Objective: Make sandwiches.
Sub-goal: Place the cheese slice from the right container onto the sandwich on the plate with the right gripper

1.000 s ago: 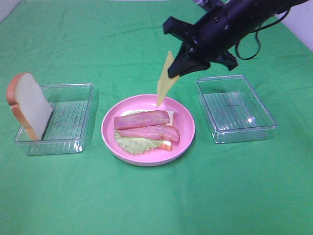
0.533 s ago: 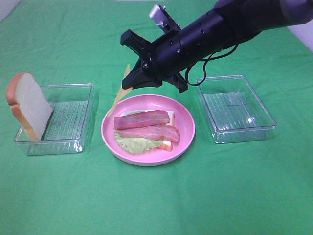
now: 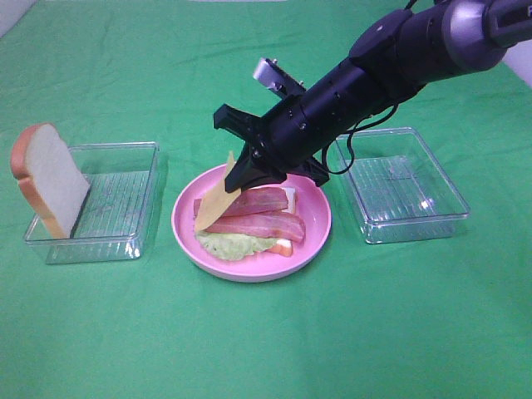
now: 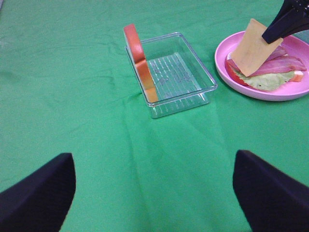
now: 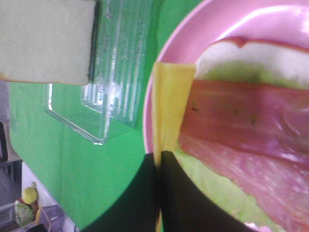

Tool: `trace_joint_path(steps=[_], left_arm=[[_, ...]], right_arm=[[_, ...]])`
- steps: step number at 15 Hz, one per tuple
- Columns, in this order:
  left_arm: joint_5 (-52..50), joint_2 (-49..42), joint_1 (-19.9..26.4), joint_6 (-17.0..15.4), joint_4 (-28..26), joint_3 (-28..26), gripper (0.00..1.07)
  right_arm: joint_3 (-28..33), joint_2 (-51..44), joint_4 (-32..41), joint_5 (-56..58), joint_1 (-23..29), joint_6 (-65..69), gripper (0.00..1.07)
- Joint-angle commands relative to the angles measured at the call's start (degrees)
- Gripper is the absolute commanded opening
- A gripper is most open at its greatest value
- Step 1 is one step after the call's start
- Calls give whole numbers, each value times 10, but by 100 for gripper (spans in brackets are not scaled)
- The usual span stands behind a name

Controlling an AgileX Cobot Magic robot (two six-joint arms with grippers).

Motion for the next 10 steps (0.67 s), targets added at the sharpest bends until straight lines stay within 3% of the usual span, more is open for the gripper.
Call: trace_joint_path(steps=[1,5,7,10], left_arm=[[-7,-11,-2,-2,1,1,84],[-7,-11,-2,-2,1,1,84],[-7,-11,-2,-2,1,1,84],[-7,-11,-2,-2,1,1,84]], right_arm=[[2,-2,-93,-2,-1,66,0],[2,-2,-201,-13,-1,152,0],[2,-2,-214,-10,-1,159,0],[2,-3,-213,-8,-1,159,37]])
